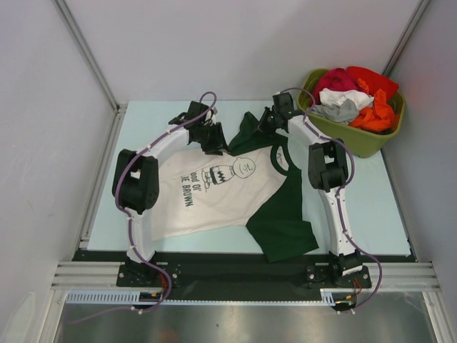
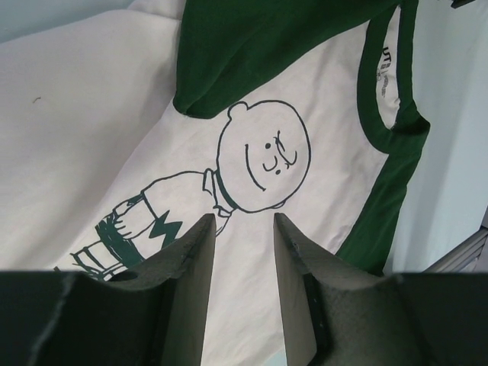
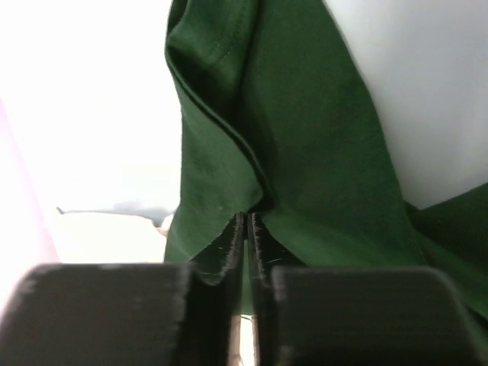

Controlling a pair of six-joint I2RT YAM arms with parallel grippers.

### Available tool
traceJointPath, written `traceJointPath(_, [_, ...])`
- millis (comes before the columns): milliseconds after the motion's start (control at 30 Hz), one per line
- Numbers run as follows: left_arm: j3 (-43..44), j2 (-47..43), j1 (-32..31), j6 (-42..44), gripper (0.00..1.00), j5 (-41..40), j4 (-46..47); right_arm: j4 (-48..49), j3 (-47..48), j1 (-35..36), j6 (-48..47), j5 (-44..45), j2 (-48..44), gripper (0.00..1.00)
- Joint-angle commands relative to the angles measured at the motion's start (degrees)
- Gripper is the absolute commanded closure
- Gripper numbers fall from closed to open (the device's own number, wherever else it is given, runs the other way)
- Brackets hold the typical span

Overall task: Fold and stack the t-shirts
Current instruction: Fold the tshirt

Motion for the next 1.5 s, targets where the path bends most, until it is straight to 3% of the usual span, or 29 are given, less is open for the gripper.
traceJointPath(0, [-0.5, -4.1, 0.5, 0.3, 0.58, 0.1, 0.6, -0.1, 3.5, 0.2, 0.2, -1.1, 0.3, 1.00])
traceJointPath(133, [-0.5, -4.2, 1.1, -0.4, 0.59, -0.5, 0.6, -3.7, 2.2, 1.6, -1.0, 0.3, -5.3, 1.00])
traceJointPath(300, [-0.9, -4.1, 2.4, -1.9, 0.60, 0.0, 0.5, -7.3, -11.6, 3.5, 0.3, 4.9, -16.0, 1.00])
traceJointPath(433, [-1.3, -4.0, 2.8, -2.7, 0.58, 2.5, 0.3, -0.9, -28.1, 4.9, 6.5, 6.2, -28.1, 1.00])
traceJointPath(633, [-7.1, -6.0, 2.6, -8.4, 0.53, 7.4, 4.5, 6.1, -42.2, 6.4, 12.9, 4.6, -34.8, 1.00])
traceJointPath(933, [-12.6, -9.1, 2.3, -12.3, 0.51, 9.0, 7.4, 4.3, -46.2, 10.8, 15.5, 5.8, -37.2, 1.00])
traceJointPath(1033, [-14.0, -9.6, 1.9, -12.6, 0.49, 9.6, 7.6, 5.5, -47.7, 11.0, 13.4, 2.9, -37.8, 0.88])
traceJointPath(1067, [-14.6, -9.6, 1.6, -12.6, 0.47, 9.7, 7.7, 6.1, -47.4, 10.3, 12.0, 0.9, -37.4, 0.76])
traceJointPath(1133, [-14.7, -9.2, 0.3, -12.3, 0.46, 9.5, 7.8, 6.1, -46.1, 8.9, 6.5, -3.3, -37.3, 0.65])
traceJointPath(1467, [-10.9, -4.6, -4.9, -9.7, 0.46, 4.8, 9.1, 0.5, -44.4, -5.8, -13.1, -6.0, -40.8, 0.50])
